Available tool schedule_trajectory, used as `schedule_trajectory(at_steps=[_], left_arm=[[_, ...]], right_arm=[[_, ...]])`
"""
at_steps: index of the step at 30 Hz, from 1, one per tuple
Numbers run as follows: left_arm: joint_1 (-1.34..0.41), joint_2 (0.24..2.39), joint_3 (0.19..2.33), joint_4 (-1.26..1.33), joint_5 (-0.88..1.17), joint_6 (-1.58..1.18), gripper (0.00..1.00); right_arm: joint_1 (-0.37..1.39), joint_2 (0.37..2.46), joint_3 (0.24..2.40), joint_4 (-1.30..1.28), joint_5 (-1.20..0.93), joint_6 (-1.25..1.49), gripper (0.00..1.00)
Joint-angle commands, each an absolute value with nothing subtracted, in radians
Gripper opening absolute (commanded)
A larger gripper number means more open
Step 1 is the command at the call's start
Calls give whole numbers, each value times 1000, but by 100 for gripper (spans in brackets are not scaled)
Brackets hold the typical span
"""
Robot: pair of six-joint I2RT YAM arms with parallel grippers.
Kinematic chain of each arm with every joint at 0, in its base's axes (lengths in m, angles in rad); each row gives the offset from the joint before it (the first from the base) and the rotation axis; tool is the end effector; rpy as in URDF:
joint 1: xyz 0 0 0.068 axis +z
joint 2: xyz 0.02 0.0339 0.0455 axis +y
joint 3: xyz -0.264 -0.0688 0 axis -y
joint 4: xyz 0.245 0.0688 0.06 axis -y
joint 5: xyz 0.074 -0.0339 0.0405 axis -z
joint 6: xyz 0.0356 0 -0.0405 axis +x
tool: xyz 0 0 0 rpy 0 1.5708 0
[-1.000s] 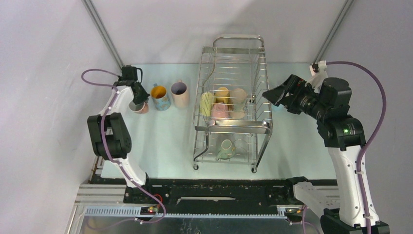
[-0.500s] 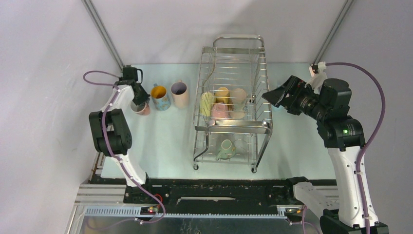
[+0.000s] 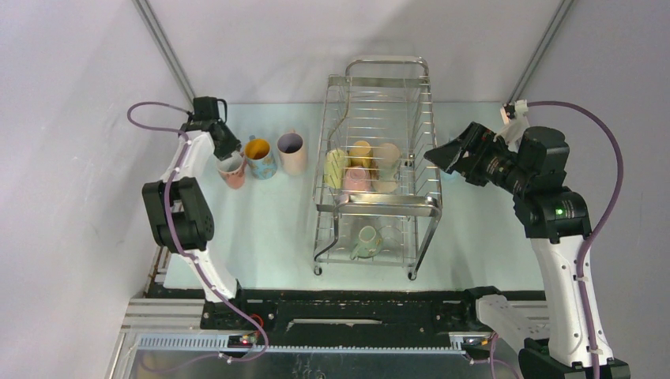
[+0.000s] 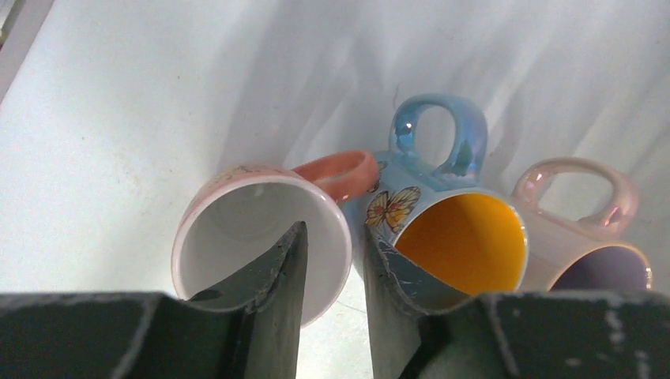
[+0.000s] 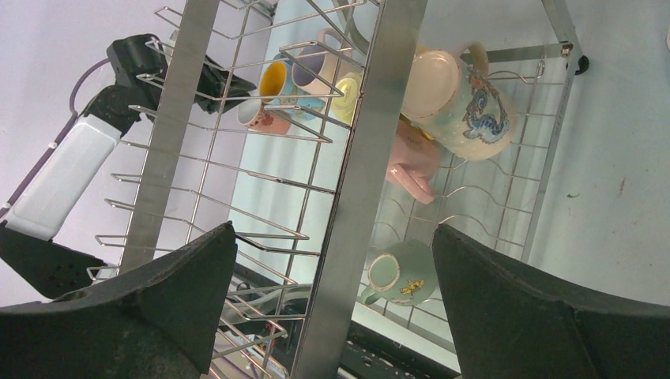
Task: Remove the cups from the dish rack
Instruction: Place the cup at the center of the board, then unload the cup from the dish rack.
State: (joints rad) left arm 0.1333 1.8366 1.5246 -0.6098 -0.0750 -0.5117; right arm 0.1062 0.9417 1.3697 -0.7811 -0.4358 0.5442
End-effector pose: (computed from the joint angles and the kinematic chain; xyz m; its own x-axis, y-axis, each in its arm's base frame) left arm 0.4032 0.0568 0.2629 -0.6016 -0.5733 -0.5562 -0.5413 0.8047 -0.2439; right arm 0.1599 0.0322 0.4465 -0.5479 0.4136 -0.7272 -0.2411 0.7543 0.6107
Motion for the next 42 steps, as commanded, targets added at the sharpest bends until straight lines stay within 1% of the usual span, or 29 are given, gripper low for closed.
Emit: schedule_trajectory(at_steps=[1, 3, 16, 19, 23, 27, 31, 36, 42], left_arm=[[144, 1811, 1602, -606, -79, -489, 38], [142, 1797, 1609, -606, -76, -485, 40], [143, 1699, 1608, -605, -34, -486, 46], [137, 1652, 1600, -596, -10, -491, 50], [119, 1571, 1577, -580, 36, -494, 57], [80, 1484, 1523, -547, 70, -496, 65], [33, 1409, 1461, -519, 105, -508, 69], [-44, 1315, 1349, -466, 153, -532, 73], [-137, 1219, 1217, -421, 195, -542, 74]], right_arm=[[101, 945, 1367, -763, -425, 546, 100], [100, 943, 1367, -761, -425, 550, 100], [92, 952, 1367, -753, -429, 560, 100], [82, 953, 1368, -765, -424, 564, 100], [14, 936, 1337, -753, -459, 587, 100], [-107, 895, 1263, -714, -530, 625, 100], [-188, 872, 1200, -685, -587, 648, 100], [-212, 876, 1121, -646, -606, 645, 100], [-184, 892, 986, -520, -621, 641, 100]])
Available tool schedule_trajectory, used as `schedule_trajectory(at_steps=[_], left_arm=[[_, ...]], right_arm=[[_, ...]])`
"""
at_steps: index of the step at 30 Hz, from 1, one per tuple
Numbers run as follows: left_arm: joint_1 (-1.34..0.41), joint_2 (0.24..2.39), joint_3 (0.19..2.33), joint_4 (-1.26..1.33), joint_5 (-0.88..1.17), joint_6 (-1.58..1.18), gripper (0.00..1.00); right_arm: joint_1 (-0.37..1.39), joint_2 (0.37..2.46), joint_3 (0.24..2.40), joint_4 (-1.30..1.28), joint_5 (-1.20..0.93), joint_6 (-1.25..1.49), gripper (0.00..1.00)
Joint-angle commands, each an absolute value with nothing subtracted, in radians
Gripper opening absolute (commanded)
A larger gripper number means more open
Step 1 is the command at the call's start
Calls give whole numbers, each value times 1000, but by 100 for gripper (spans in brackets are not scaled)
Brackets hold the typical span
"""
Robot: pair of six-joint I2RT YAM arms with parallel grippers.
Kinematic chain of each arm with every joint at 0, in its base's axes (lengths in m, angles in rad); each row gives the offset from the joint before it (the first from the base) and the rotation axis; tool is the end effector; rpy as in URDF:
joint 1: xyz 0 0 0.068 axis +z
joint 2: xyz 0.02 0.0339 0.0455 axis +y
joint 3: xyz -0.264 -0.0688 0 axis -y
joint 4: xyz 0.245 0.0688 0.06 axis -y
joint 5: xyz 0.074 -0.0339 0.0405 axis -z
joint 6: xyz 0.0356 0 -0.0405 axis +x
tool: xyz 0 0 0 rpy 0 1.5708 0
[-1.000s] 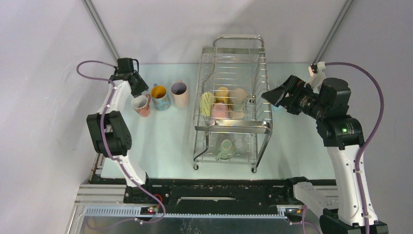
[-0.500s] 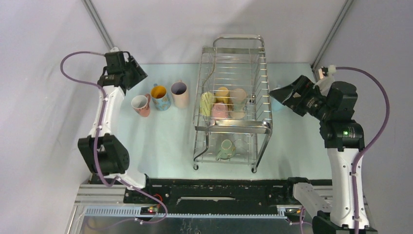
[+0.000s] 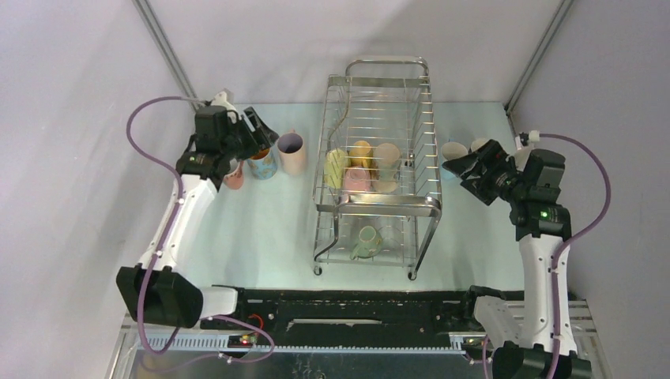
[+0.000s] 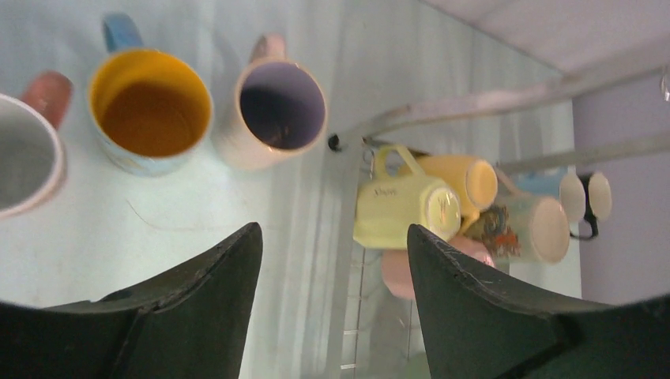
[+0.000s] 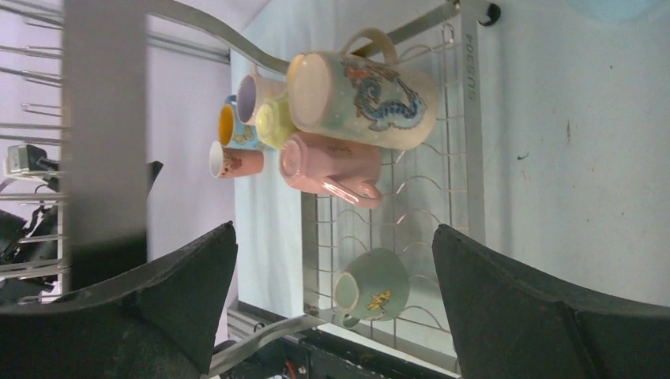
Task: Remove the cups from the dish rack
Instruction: Unload the cup from the dish rack.
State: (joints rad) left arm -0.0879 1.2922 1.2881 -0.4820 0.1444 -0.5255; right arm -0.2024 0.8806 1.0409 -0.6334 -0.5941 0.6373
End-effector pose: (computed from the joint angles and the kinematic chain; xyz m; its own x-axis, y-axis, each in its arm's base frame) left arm 0.2877 -0.0305 0.3753 -0.5097 -0.4534 -0.7311 -0.0487 0.8637 -0.5017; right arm 0.1767 -0.0159 0.3683 -0.5501 0.6162 -0.5637 0.0072 0.6784 0.7347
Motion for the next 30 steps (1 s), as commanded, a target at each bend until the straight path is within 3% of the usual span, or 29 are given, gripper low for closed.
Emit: schedule_trajectory(at_steps=[1, 8, 16, 30], left_arm=[[-155, 1208, 1200, -418, 199, -538, 73], [-247, 1167, 1079, -375, 228, -559, 74], [-310, 1150, 1017, -353, 251, -576, 73], [-379, 1194, 985, -299, 320, -627, 73]], right_arm=[[-164, 902, 973, -504, -612, 637, 100], [22, 997, 889, -313, -535, 628, 98], [94, 1126, 764, 34, -624, 602, 90], [275, 1324, 747, 233, -640, 529, 85]])
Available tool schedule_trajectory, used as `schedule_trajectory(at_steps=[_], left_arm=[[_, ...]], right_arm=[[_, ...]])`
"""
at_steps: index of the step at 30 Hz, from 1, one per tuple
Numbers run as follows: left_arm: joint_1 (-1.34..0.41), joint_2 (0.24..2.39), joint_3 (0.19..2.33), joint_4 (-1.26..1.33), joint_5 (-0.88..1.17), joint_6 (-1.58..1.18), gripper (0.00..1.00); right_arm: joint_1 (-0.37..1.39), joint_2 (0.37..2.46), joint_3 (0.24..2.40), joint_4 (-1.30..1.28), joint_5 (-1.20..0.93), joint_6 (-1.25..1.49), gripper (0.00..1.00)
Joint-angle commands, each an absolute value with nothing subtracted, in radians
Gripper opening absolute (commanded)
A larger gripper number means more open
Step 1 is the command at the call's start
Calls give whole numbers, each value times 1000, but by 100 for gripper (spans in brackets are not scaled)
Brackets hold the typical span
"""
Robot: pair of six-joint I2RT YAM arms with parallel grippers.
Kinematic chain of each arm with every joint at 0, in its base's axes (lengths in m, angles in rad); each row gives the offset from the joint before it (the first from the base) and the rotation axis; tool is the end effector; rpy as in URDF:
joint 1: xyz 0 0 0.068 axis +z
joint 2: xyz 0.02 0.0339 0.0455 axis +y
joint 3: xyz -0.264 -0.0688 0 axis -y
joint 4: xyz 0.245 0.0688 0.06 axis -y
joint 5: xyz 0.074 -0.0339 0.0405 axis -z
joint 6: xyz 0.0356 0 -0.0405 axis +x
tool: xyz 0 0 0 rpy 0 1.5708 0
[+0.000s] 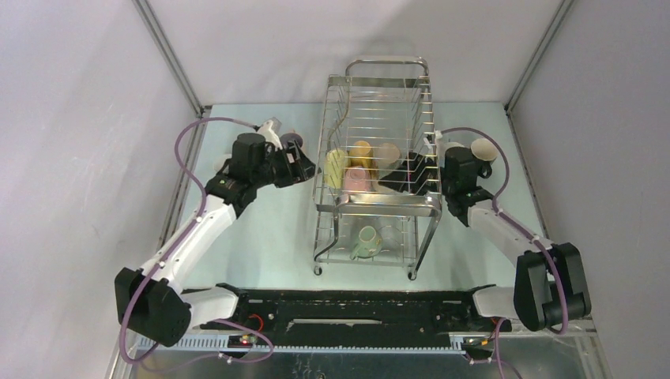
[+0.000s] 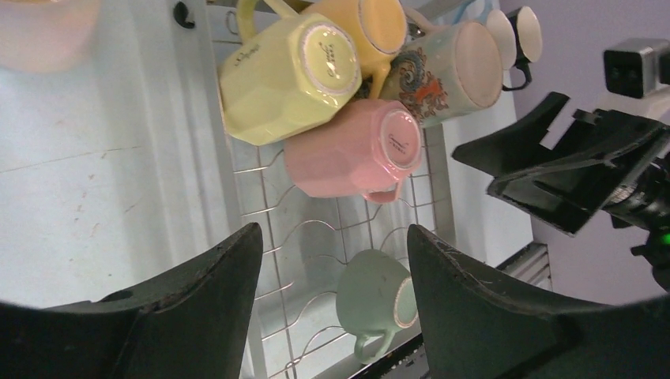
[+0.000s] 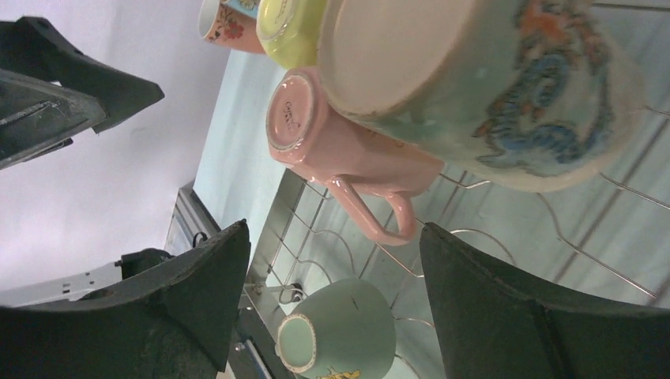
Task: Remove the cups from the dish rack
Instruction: Unload the cup from the dish rack.
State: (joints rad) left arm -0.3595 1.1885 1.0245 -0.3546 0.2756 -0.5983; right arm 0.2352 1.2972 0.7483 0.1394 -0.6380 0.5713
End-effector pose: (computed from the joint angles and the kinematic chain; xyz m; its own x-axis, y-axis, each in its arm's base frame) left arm 0.2466 -0.1030 0.3240 -0.6987 -0.3164 -0.6417 0.2012 0.7738 -0.6006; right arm 0.2704 0.0866 0.2502 -0.7142 0.2755 -0.6434 -0.3950 0.6002 0.6955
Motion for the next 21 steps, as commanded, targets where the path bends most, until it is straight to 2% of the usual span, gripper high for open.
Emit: schedule_trajectory(at_steps=[1, 21], left_arm=[[-383, 1201, 983, -293, 327, -631, 73], [-477, 1405, 1043, -195, 370, -666, 74]], right_arm=[[281, 1338, 746, 241, -638, 530, 85], [388, 1510, 713, 431, -655, 580, 81]])
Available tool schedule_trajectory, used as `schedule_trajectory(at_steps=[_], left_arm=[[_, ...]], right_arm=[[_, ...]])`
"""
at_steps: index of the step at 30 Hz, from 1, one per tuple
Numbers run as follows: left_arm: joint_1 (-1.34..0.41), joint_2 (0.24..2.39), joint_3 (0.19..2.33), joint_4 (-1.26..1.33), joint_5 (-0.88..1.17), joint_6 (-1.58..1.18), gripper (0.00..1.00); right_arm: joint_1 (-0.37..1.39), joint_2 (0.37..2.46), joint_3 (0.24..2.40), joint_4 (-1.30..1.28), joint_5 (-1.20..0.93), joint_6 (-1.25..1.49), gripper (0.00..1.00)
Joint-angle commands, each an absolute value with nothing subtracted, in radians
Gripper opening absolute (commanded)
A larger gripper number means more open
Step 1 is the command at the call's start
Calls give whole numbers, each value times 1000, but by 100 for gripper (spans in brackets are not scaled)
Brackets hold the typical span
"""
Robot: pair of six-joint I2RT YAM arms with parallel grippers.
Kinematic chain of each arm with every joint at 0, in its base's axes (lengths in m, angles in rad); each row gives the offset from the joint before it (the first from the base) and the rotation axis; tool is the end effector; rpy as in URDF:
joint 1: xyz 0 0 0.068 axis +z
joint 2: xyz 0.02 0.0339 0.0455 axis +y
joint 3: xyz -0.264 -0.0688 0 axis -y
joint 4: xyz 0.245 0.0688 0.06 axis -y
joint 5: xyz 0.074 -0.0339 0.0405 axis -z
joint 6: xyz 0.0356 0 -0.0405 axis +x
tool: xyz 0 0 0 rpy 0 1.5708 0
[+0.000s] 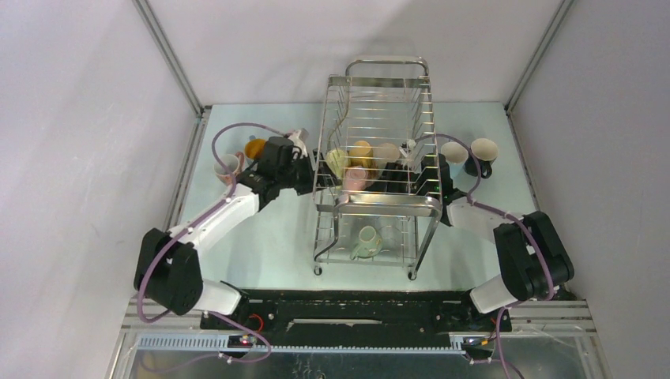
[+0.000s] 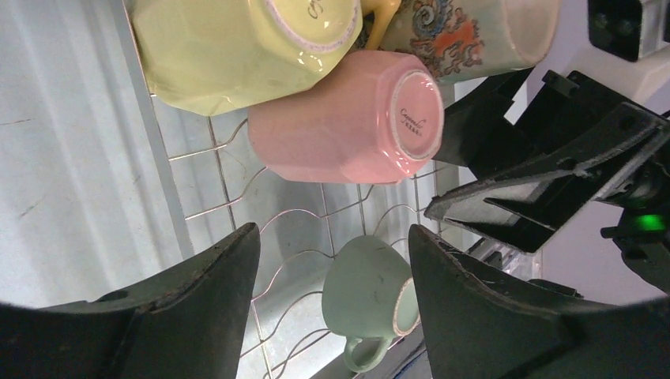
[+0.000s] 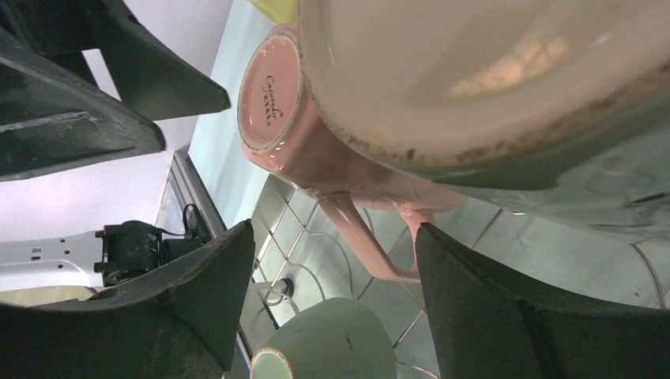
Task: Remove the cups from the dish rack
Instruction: Unload the cup from the dish rack.
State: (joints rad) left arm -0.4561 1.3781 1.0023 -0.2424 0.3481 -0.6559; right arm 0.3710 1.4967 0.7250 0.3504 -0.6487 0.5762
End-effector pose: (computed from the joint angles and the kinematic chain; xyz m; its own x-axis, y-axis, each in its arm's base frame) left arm 0.2702 -0.1461 0.2762 -0.8171 -0.2377 -0.5253 0.2086 0.7275 -0.6537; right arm 0.2823 0.1329 0.2071 -0.7569 0.1714 -0.6306 -0.4655 0.5359 0.7044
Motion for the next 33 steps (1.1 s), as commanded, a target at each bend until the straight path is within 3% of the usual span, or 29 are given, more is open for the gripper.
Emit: schedule_trajectory(at_steps=[1, 33], left_arm=[[-482, 1418, 1052, -194, 369, -665, 74], [-577, 1563, 1149, -118, 413, -679, 74]], right_arm=[[389, 1512, 710, 432, -655, 582, 81], [440, 1603, 669, 578, -699, 642, 61]])
